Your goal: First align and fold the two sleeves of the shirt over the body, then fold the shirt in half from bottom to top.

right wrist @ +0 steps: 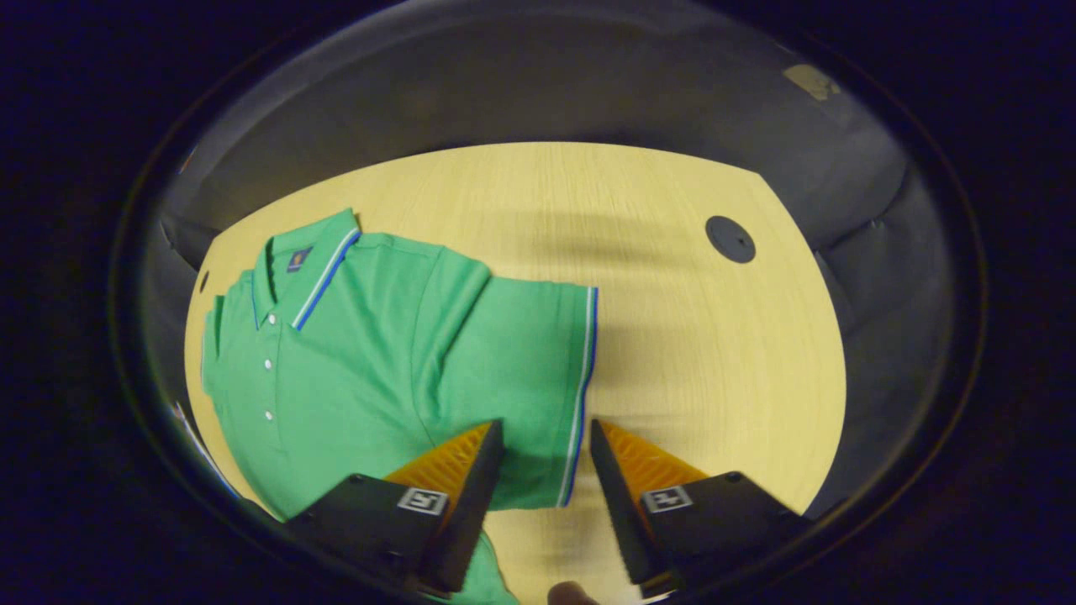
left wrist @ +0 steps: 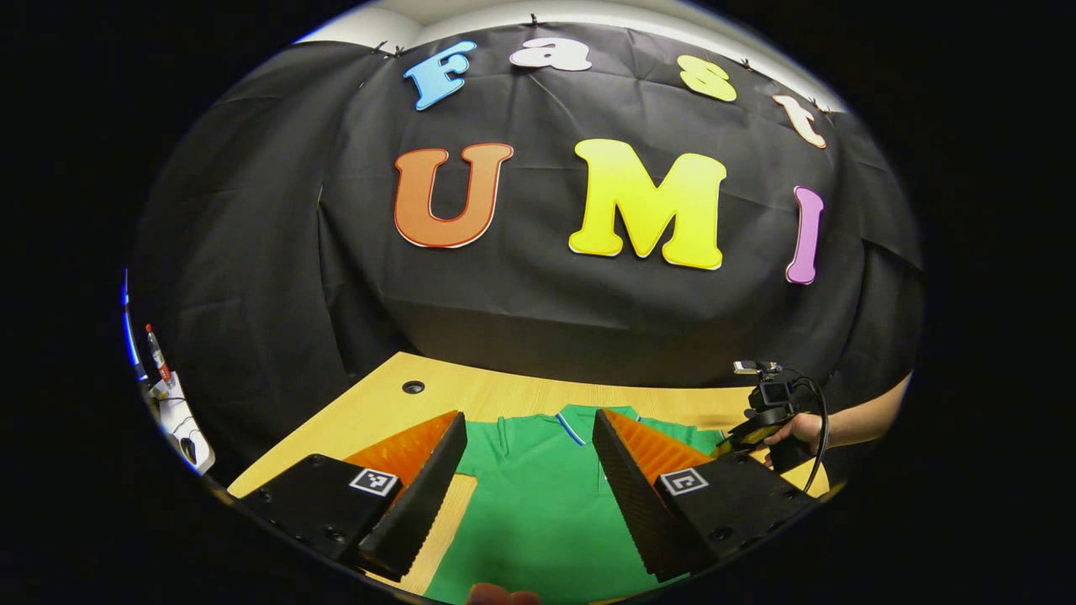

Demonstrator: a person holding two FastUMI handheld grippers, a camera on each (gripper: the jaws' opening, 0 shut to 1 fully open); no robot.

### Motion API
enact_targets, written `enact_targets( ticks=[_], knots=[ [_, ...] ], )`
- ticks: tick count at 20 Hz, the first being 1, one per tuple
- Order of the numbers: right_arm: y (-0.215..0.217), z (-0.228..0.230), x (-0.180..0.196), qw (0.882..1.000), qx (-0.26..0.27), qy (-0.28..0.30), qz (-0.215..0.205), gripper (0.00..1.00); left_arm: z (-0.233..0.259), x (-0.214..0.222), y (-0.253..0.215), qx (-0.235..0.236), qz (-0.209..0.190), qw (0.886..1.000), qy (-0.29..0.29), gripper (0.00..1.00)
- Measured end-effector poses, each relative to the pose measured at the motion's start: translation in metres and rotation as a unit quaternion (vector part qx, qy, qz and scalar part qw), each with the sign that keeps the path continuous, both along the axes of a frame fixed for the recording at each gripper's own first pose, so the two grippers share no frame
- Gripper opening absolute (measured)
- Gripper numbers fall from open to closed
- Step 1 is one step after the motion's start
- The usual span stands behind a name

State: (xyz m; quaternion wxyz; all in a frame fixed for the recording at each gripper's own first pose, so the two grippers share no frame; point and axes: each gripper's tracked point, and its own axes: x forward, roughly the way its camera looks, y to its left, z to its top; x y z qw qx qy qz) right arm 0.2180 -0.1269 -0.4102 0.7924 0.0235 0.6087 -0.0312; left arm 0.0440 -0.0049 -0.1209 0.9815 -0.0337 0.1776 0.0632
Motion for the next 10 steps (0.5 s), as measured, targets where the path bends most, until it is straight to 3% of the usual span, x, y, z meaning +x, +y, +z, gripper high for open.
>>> enact_targets(
  ticks=[2, 4, 5, 7, 8, 9, 10],
  knots=[
    [0.005, 0.000, 0.002, 1.000, 0.010, -0.007, -0.001, 0.39, 0.000, 0.000, 0.001, 0.001, 0.001, 1.000, 0.003, 0.97],
    [0.007, -0.001, 0.005, 0.999, 0.025, -0.014, -0.021, 0.04, 0.000, -0.003, 0.003, 0.001, 0.002, 1.000, 0.004, 0.97],
    [0.006, -0.001, 0.005, 0.999, 0.036, -0.014, -0.031, 0.09, 0.001, -0.004, 0.006, 0.002, 0.003, 1.000, 0.003, 0.97],
    [0.002, 0.002, 0.001, 0.997, 0.049, -0.013, -0.050, 0.09, 0.001, -0.007, 0.012, 0.004, 0.007, 1.000, 0.004, 0.97],
    [0.005, 0.006, 0.001, 0.996, 0.059, -0.018, -0.060, 0.16, 0.000, -0.009, 0.015, 0.005, 0.009, 1.000, 0.006, 0.97],
    [0.004, 0.014, 0.004, 0.995, 0.063, -0.030, -0.068, 0.09, 0.000, -0.010, 0.017, 0.005, 0.012, 1.000, 0.008, 0.97],
    [0.005, 0.022, 0.007, 0.994, 0.065, -0.043, -0.073, 0.09, -0.001, -0.012, 0.020, 0.003, 0.015, 1.000, 0.008, 0.97]
  ],
)
